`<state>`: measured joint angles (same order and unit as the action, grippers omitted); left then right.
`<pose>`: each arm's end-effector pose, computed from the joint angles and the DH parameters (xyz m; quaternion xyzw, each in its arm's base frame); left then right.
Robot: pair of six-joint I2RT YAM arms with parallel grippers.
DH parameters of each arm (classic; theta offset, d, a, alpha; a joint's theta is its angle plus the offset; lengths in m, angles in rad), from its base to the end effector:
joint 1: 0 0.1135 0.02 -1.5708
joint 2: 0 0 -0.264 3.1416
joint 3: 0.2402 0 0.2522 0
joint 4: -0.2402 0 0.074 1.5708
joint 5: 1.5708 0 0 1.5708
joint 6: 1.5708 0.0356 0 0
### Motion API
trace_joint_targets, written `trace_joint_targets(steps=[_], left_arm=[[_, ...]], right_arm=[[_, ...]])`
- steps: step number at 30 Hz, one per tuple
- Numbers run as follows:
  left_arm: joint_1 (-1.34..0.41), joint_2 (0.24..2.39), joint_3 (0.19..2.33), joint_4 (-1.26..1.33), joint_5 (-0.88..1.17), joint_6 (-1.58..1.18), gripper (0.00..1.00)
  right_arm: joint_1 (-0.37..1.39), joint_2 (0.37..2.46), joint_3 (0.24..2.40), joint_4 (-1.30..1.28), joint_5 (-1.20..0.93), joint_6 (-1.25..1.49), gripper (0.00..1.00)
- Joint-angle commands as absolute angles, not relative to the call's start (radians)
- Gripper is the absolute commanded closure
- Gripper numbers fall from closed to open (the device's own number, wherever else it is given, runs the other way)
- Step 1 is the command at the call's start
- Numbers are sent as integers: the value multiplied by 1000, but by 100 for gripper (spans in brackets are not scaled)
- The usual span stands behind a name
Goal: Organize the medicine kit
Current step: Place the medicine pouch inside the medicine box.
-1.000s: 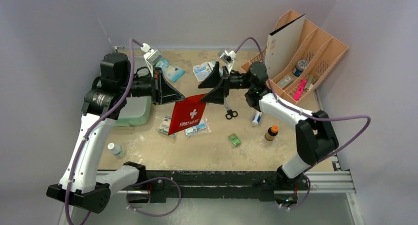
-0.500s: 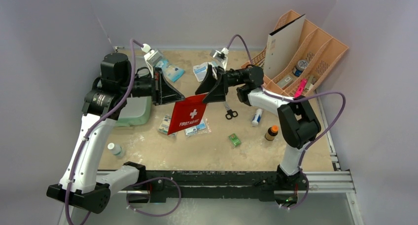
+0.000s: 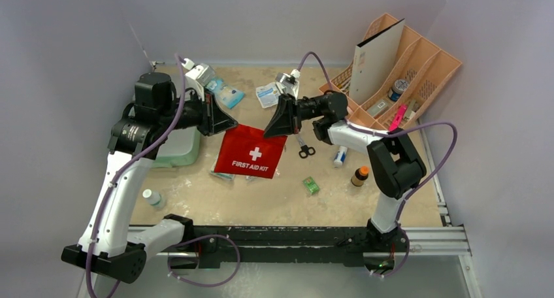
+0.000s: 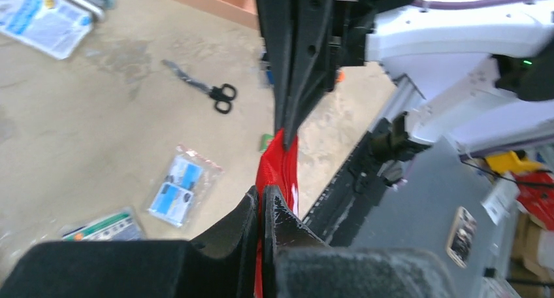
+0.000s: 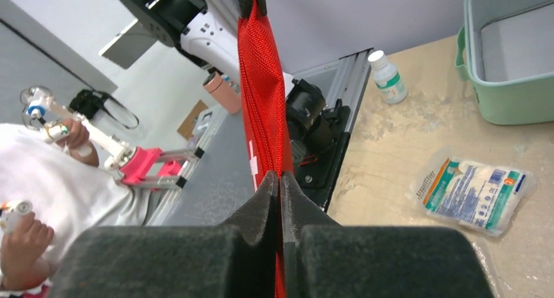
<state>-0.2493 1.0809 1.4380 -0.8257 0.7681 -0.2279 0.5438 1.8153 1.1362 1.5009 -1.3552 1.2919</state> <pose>0.1811 -0.0716 0.4433 0.2046 0.7877 -0.4249 0.3963 0.2967 0.2200 0.3223 -0.4390 0.4785 0.7153 0.2584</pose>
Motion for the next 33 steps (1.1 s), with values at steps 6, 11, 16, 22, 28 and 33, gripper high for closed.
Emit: trace_joint_targets(steps=[6,11,16,22,28,33], left_arm=[[-249,1044,1533,-893,356,-224,74],[-249,1049,1558,-904,235,-230,51],[-249,1069,1538,-908,111,-329,48],[-249,1045,1421,-881,63,-397,38],[-249,982,1298,-751,180,-511,35],[-247,977,1267,-703,245,-581,33]], right_arm=[[547,1601,1147,701,-973,645,100],[551,1553,1226,460,-830,562,100],[581,1555,1282,358,-710,555,100],[587,1594,1358,291,-606,668,100],[587,1609,1403,315,-587,766,100],[586,1574,1419,305,-632,868,100]])
